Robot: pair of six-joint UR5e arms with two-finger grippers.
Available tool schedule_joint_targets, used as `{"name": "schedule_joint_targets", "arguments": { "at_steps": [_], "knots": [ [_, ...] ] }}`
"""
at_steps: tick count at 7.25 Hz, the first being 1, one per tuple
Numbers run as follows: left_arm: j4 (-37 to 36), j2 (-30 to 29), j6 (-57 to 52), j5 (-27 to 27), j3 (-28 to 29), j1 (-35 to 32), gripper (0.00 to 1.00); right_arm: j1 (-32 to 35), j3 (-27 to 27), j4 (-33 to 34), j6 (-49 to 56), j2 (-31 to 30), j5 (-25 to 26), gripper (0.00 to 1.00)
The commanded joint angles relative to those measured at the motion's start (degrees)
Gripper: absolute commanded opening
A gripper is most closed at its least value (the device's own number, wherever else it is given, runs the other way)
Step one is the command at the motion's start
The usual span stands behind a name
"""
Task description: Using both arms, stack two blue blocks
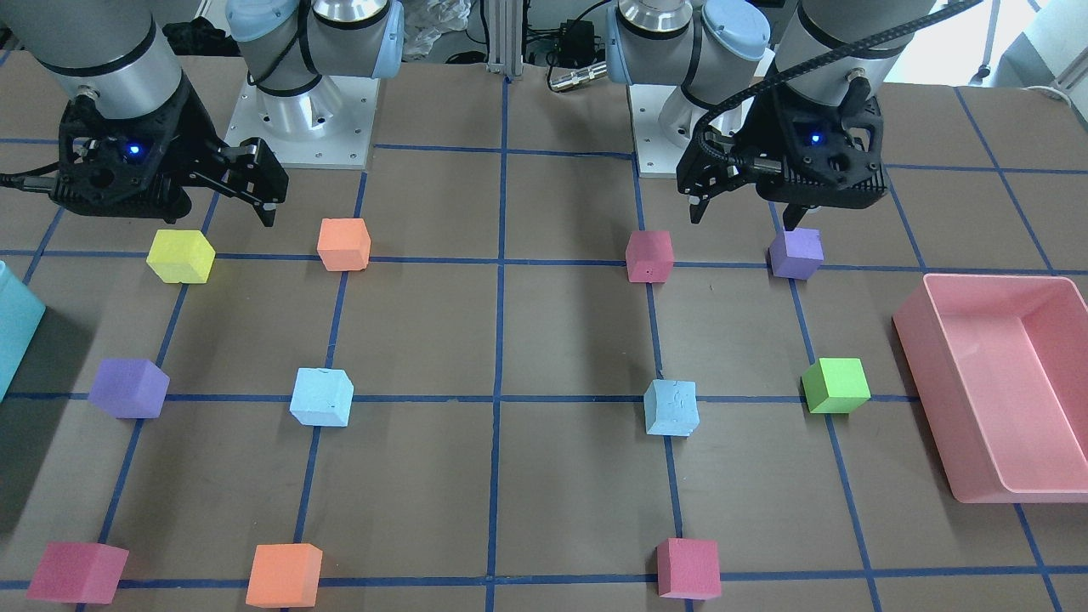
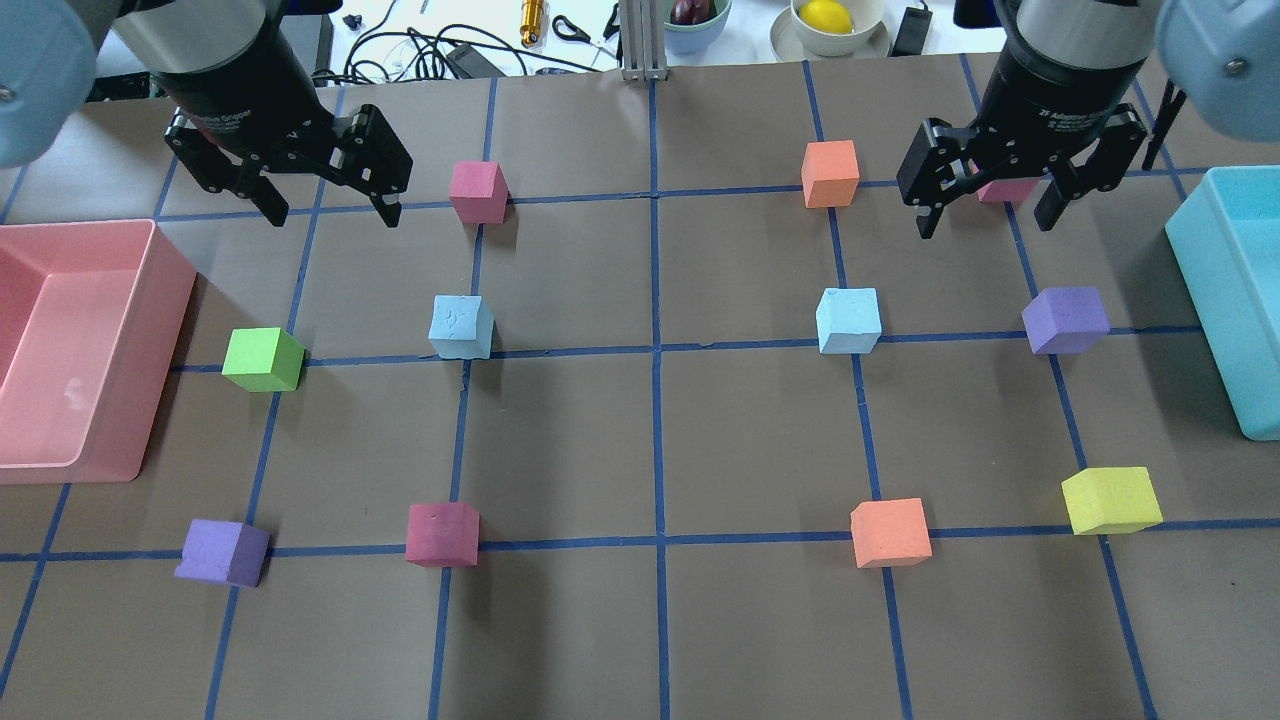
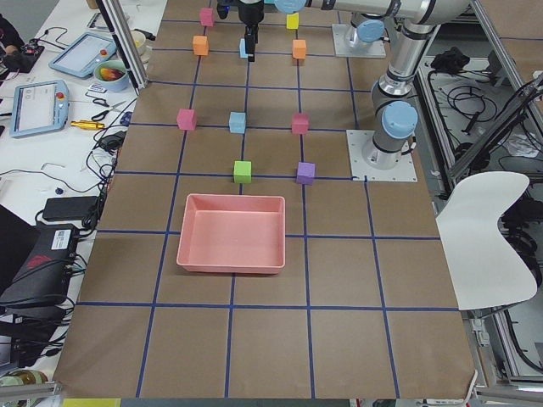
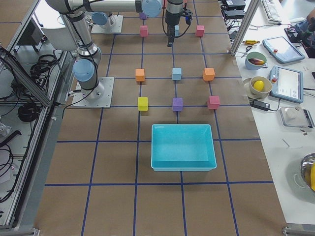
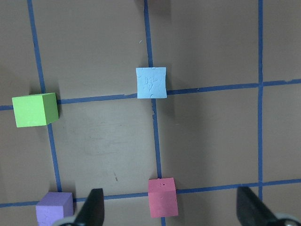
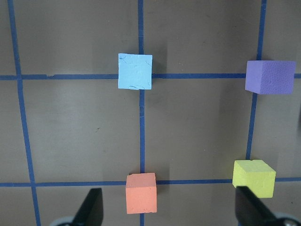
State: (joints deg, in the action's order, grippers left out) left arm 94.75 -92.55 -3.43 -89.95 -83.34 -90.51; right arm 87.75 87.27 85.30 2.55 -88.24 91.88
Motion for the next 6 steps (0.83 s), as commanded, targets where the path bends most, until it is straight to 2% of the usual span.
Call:
{"name": "schedule_joint_targets", "arguments": {
  "at_steps": [1, 5, 6],
  "knots": [
    [0.0, 0.0, 0.0, -0.1, 0.0, 0.0, 1.0, 0.0, -0.1, 0.0, 0.0, 0.0, 0.0, 1.0],
    [0.0, 0.0, 0.0, -0.1, -0.1, 0.0, 1.0, -0.1, 0.1, -0.1, 1.0, 0.3, 0.2, 1.0],
    [-0.1, 0.0, 0.0, -0.1, -0.1, 0.0, 1.0, 0.0, 1.2, -0.6, 0.9, 0.5, 2.1, 1.0]
  ]
}}
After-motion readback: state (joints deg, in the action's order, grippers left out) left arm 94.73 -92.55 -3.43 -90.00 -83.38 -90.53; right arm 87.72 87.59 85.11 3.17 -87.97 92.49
